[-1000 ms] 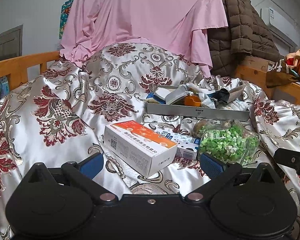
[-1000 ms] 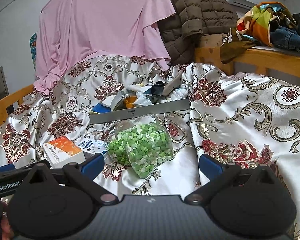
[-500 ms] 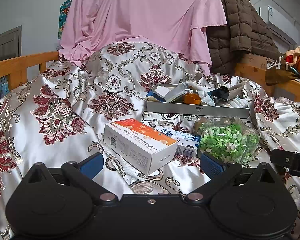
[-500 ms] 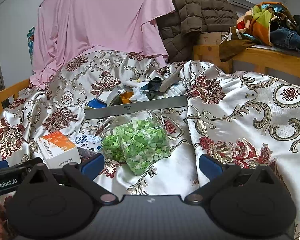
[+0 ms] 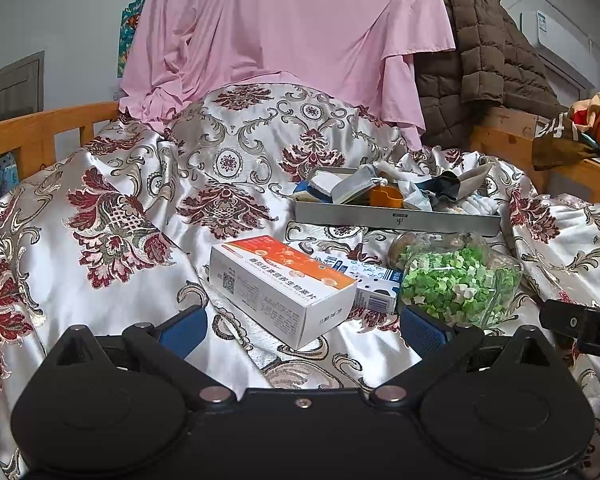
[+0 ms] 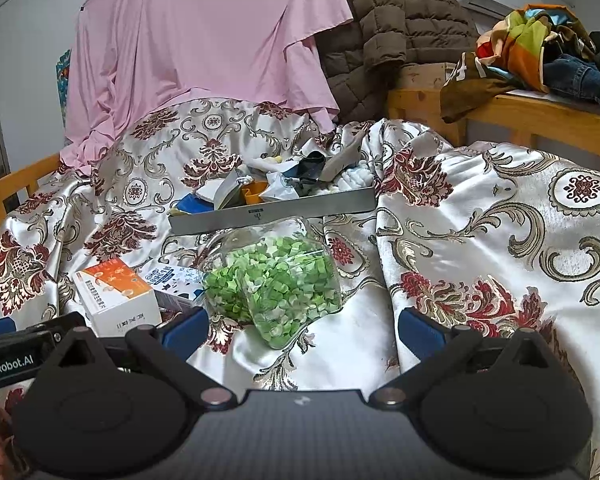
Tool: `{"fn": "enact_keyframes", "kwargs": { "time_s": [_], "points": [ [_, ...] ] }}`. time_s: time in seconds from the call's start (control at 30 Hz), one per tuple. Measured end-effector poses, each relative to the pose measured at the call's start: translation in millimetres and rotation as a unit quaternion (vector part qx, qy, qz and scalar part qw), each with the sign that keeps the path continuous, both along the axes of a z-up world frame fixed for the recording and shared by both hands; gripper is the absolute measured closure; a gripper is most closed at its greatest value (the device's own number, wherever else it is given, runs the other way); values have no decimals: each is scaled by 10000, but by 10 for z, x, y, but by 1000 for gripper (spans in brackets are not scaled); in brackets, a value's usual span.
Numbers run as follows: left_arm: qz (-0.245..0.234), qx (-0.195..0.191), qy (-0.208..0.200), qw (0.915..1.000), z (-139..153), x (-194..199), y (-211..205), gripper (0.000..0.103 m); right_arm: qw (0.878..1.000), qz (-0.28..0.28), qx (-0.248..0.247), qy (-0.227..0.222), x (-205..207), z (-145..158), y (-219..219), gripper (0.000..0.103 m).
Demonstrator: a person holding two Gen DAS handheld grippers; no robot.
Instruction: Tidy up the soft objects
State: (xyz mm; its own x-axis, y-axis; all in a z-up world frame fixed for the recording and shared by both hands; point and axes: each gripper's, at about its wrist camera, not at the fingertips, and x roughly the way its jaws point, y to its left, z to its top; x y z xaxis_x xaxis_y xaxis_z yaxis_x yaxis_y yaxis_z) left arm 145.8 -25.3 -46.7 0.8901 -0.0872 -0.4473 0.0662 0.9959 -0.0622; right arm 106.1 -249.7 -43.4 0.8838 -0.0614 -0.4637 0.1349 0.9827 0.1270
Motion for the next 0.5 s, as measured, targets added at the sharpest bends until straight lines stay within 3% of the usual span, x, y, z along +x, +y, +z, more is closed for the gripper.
{"fn": "enact_keyframes", "kwargs": {
  "time_s": [0.5],
  "points": [
    [5,1,-4,10000,-6,2,4,1,10000,5,-2,6,3,-6,5,0]
  ]
}}
